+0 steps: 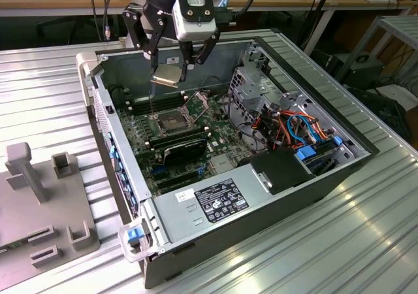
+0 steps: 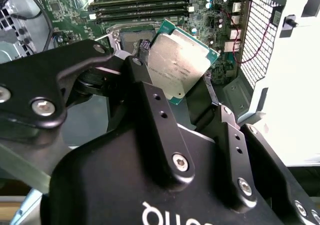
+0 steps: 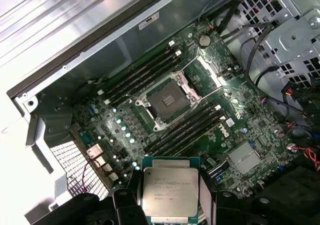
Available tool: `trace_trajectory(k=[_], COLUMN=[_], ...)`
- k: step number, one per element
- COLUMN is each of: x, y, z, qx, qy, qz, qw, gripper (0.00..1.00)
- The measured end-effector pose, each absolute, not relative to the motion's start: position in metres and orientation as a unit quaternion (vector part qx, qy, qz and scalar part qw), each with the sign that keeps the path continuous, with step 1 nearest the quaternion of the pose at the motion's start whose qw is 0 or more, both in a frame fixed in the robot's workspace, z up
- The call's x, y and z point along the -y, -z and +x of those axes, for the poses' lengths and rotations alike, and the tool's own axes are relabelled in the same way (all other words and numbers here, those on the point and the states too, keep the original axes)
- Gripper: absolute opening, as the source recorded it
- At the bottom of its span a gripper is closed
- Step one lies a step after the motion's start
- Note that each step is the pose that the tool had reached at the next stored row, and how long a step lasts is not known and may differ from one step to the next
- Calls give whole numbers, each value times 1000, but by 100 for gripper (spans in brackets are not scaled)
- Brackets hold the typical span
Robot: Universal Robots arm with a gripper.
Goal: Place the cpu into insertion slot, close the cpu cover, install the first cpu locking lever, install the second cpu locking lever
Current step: 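Place the cpu into insertion slot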
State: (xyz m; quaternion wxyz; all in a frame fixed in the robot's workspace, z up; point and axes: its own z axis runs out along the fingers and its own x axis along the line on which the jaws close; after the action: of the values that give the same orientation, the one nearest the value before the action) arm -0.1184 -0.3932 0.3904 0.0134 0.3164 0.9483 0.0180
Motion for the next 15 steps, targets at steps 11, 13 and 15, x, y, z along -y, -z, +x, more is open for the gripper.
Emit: trace_trajectory(k=[11, 13, 15], x=[393, 393, 393], y=[-390, -389, -389], z=[-118, -118, -118], qx=[-929, -925, -922], qy=[-17, -17, -17], qz=[368, 380, 387], qw=[14, 15, 15], gripper=[55, 55, 55])
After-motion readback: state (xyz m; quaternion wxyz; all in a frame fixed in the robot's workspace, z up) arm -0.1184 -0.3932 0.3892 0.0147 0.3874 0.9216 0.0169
